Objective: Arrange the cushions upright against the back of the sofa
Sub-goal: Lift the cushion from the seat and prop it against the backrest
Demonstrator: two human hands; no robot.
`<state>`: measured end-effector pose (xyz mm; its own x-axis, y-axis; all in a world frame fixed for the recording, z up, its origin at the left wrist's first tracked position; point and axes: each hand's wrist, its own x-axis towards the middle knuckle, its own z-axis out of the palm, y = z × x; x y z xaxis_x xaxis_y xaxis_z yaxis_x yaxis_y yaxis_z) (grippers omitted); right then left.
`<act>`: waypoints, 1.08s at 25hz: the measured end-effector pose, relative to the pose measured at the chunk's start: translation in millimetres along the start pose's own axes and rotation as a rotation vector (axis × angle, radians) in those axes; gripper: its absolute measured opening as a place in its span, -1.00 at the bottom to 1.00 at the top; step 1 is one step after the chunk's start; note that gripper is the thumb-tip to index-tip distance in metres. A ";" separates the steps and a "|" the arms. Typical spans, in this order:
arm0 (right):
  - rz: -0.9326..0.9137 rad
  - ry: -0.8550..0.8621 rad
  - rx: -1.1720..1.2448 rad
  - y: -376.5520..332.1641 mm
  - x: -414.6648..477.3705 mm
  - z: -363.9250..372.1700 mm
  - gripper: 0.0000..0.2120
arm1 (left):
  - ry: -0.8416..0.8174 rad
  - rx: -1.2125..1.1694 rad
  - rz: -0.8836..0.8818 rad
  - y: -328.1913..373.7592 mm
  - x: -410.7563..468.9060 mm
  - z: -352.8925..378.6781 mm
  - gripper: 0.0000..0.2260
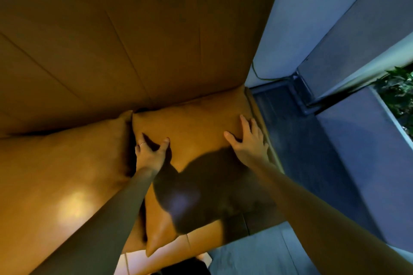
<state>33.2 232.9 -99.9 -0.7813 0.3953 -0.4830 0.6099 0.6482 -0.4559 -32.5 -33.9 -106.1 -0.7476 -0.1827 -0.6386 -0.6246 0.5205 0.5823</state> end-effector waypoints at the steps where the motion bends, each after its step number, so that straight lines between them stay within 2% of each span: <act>1: 0.096 -0.017 0.141 0.0 6.4 -4.5 -0.13 | -0.012 -0.136 -0.073 -4.1 5.2 -7.1 -0.15; 3: 0.274 -0.012 0.513 -4.0 19.2 -13.3 -0.02 | -0.052 -0.360 -0.228 -10.0 9.0 -18.8 -0.15; 4: 0.332 -0.006 0.673 -4.6 26.6 -17.5 -0.05 | -0.079 -0.415 -0.293 -9.0 8.4 -23.3 -0.13; 6: 0.389 -0.040 0.821 -6.3 34.7 -28.4 -0.13 | -0.132 -0.459 -0.346 -0.7 3.1 -30.5 -0.06; 9: 0.371 -0.108 0.823 -9.9 34.3 -46.0 -0.05 | -0.176 -0.523 -0.287 19.5 -7.8 -37.1 -0.08; 13: 0.244 -0.034 0.878 -20.6 45.2 -96.5 -0.20 | -0.080 -0.610 -0.082 66.3 -19.1 -38.9 -0.33; 14: 0.213 -0.010 0.891 -24.2 49.2 -110.0 -0.20 | -0.066 -0.603 -0.032 82.4 -20.7 -41.2 -0.32; 18: 0.094 0.064 0.973 -49.2 61.2 -155.2 -0.16 | -0.061 -0.580 0.143 136.0 -20.2 -59.9 -0.05; 20: 0.037 0.060 0.948 -62.6 71.3 -169.9 -0.13 | -0.102 -0.613 0.237 151.0 -19.8 -69.8 -0.07; 23: 0.118 -0.005 0.795 -74.0 82.0 -176.1 -0.20 | -0.184 -0.598 0.271 160.3 -18.6 -69.8 -0.06; 25: 0.201 -0.029 0.771 -71.1 85.9 -173.8 -0.23 | -0.164 -0.594 0.267 162.5 -18.6 -62.6 -0.10; 27: 0.201 -0.016 0.774 -67.1 88.6 -174.1 -0.16 | -0.101 -0.602 0.257 165.6 -19.7 -56.1 -0.10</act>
<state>-100.1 337.7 18.1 -0.6482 0.4438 -0.6188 0.6624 -0.0721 -0.7456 -133.8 9.1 31.2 -0.8833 -0.0209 -0.4684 -0.4679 -0.0252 0.8834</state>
